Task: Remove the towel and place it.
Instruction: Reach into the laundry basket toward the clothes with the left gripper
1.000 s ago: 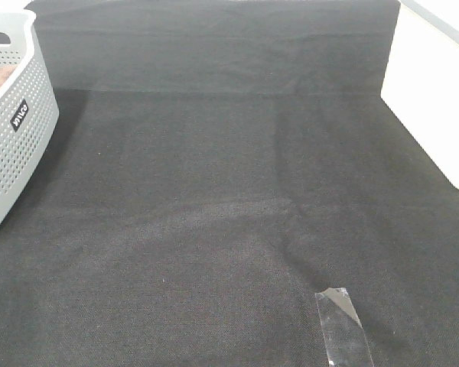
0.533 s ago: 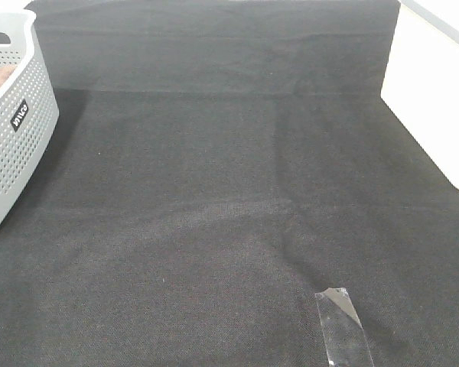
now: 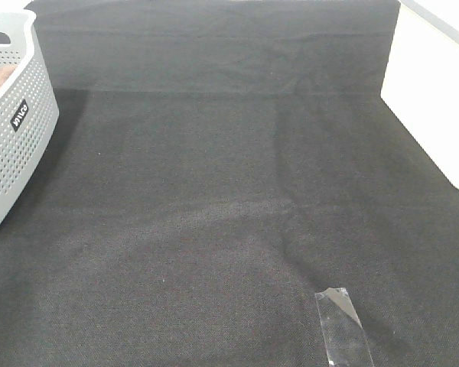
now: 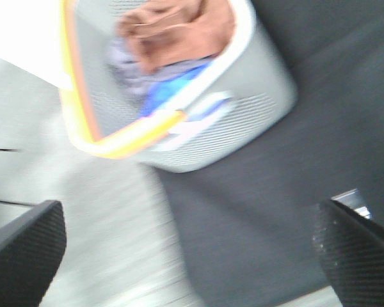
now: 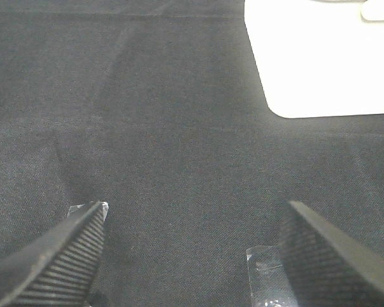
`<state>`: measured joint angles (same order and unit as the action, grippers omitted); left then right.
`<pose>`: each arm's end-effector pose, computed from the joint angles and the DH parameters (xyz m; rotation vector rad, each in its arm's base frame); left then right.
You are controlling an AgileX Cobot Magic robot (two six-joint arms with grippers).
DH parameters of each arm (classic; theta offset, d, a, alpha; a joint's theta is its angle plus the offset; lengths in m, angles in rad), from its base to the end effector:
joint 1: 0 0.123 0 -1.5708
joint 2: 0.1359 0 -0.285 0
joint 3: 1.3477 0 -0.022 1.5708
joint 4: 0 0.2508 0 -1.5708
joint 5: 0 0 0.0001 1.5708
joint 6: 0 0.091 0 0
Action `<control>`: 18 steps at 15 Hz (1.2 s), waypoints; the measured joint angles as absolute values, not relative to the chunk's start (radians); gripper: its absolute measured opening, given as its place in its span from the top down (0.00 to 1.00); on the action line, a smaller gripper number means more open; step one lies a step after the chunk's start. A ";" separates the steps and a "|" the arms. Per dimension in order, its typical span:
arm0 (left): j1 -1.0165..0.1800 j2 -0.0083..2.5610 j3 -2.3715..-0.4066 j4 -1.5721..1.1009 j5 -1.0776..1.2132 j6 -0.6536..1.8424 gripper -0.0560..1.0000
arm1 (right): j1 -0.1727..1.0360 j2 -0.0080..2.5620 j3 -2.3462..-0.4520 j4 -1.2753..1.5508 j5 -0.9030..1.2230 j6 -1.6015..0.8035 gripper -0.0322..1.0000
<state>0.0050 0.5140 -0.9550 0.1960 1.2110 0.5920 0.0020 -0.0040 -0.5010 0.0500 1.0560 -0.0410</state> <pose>0.0483 0.0168 0.3848 0.6438 2.2029 0.5590 -0.0054 0.0039 0.2780 -0.0460 2.0333 0.0352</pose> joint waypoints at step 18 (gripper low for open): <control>0.120 1.967 -1.598 0.480 0.931 1.103 0.01 | 0.002 -0.004 -0.501 0.050 1.054 -0.041 0.27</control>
